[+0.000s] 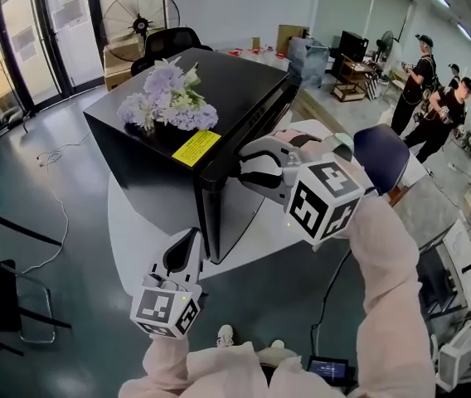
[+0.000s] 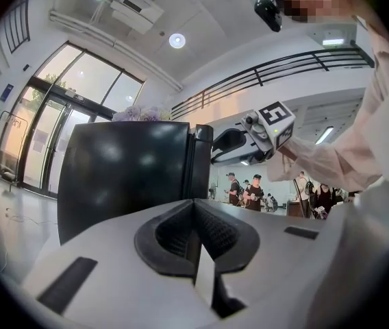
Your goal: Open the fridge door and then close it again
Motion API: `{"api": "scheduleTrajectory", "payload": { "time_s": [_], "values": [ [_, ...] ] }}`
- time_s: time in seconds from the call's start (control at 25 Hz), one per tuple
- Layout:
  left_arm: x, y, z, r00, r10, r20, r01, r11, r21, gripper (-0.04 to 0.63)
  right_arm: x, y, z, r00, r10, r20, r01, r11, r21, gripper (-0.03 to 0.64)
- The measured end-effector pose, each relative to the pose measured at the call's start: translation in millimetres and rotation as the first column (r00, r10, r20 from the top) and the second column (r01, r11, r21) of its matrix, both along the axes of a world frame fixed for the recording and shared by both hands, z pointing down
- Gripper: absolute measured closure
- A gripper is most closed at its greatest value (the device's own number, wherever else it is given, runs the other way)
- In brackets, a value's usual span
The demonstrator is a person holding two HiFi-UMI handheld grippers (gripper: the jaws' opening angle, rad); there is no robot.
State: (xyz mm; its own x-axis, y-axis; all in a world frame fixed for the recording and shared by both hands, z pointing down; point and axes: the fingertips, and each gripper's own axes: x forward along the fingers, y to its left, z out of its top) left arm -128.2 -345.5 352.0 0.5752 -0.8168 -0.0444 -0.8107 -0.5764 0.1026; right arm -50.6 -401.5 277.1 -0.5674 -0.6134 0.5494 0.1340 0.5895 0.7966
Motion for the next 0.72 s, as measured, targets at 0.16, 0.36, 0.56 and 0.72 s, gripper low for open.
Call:
{"api": "scheduleTrajectory", "payload": {
  "time_s": [0.16, 0.36, 0.56, 0.72],
  "values": [
    [2, 8, 1, 0.999, -0.042, 0.007, 0.042, 0.999, -0.011, 0.584, 1, 2, 0, 1.000, 0.003, 0.007, -0.003, 1.000, 0.008, 0.496],
    [3, 13, 2, 0.996, -0.088, 0.001, 0.088, 0.996, -0.016, 0.584, 1, 1, 1, 1.000, -0.004, 0.013, 0.004, 1.000, 0.018, 0.499],
    [7, 18, 3, 0.993, -0.116, 0.003, 0.116, 0.993, -0.017, 0.584, 1, 2, 1, 0.999, -0.021, 0.028, 0.020, 0.999, 0.036, 0.499],
    [20, 21, 9, 0.993, -0.115, 0.007, 0.115, 0.993, -0.023, 0.584, 13, 10, 5, 0.999, -0.031, 0.025, 0.030, 0.999, 0.037, 0.497]
  ]
}}
